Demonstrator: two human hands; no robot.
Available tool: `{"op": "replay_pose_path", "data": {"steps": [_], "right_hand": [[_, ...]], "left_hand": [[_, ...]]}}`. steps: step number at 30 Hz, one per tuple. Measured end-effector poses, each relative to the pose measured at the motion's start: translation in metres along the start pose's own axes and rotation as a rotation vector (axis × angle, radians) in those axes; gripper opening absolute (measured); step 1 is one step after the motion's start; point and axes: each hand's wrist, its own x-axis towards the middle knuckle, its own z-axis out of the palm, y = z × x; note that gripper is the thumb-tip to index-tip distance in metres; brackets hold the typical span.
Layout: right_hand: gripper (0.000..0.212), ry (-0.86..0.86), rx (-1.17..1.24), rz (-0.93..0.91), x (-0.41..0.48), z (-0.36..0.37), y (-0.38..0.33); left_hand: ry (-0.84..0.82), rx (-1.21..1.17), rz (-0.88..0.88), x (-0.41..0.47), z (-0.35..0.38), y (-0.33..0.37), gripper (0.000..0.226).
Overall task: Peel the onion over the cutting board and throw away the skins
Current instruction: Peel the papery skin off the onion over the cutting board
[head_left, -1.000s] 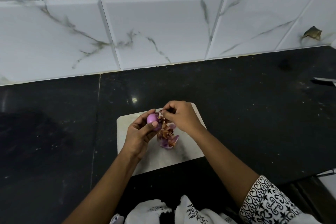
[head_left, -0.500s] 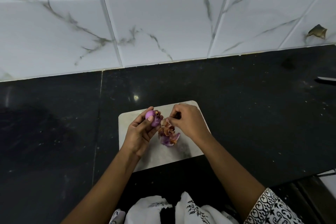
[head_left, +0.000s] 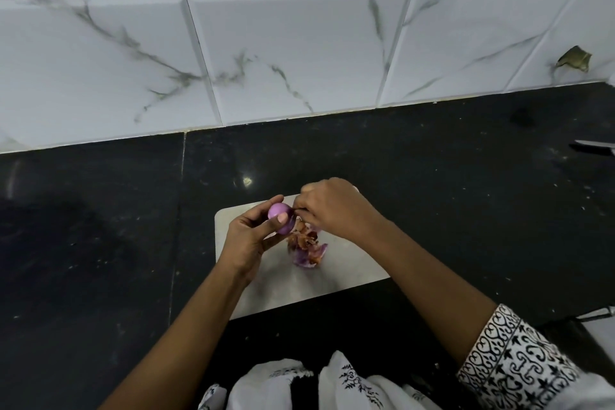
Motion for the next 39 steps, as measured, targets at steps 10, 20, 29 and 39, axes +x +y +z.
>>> {"op": "replay_pose_path", "data": {"steps": [10, 20, 29, 39], "right_hand": [[0.013, 0.35, 0.196, 0.023, -0.001, 0.027, -0.007], [0.008, 0.391, 0.468, 0.093, -0.003, 0.03, -0.001], [0.01, 0.131, 1.061, 0.339, -0.007, 0.012, 0.008], [0.013, 0.441, 0.695, 0.025, -0.009, 0.015, 0.004]], "left_hand": [[-0.004, 0.031, 0.066, -0.005, -0.003, -0.003, 0.037], [-0.077, 0.161, 0.212, -0.007, -0.009, 0.0, 0.047], [-0.125, 0.014, 0.285, -0.007, -0.009, -0.005, 0.048], [-0.135, -0.044, 0.195, -0.005, -0.003, 0.004, 0.076]]}}
